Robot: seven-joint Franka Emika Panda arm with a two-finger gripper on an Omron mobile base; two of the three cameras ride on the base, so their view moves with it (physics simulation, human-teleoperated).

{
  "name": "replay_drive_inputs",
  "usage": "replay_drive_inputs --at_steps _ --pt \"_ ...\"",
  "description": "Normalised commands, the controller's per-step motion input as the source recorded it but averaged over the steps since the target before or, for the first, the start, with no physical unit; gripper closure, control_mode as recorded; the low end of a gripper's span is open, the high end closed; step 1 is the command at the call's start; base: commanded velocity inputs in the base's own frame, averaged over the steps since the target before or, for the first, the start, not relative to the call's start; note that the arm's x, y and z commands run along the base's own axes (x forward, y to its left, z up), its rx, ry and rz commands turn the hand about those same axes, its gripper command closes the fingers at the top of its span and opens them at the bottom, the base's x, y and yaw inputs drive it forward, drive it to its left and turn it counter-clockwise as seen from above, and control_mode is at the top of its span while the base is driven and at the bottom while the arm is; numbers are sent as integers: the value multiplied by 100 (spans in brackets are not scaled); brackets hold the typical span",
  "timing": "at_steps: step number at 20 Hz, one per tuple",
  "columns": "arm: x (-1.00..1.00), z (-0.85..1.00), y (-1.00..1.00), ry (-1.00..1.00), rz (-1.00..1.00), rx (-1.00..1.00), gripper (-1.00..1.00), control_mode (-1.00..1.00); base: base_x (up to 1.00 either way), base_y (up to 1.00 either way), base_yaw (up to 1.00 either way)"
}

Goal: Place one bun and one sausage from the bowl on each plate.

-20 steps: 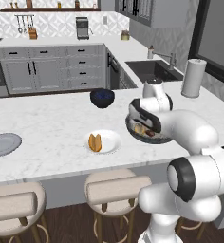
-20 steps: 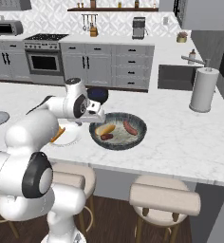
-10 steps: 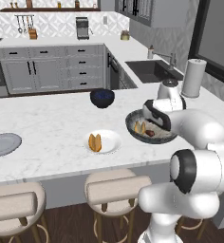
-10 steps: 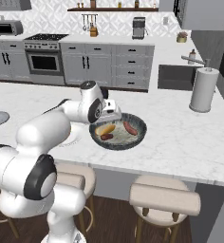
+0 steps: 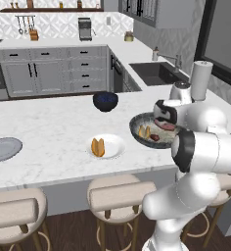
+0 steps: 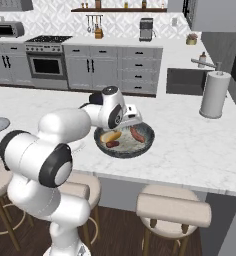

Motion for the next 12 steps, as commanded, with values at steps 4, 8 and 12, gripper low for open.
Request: replay_drive_inputs --at_steps 4,8,12 --pt "39 -31 -6 0 1 -9 -100 -100 0 0 0" --pt "36 -34 -4 0 0 -2 -100 -100 0 0 0" --pt "35 -36 -8 0 0 0 -100 -100 0 0 0"
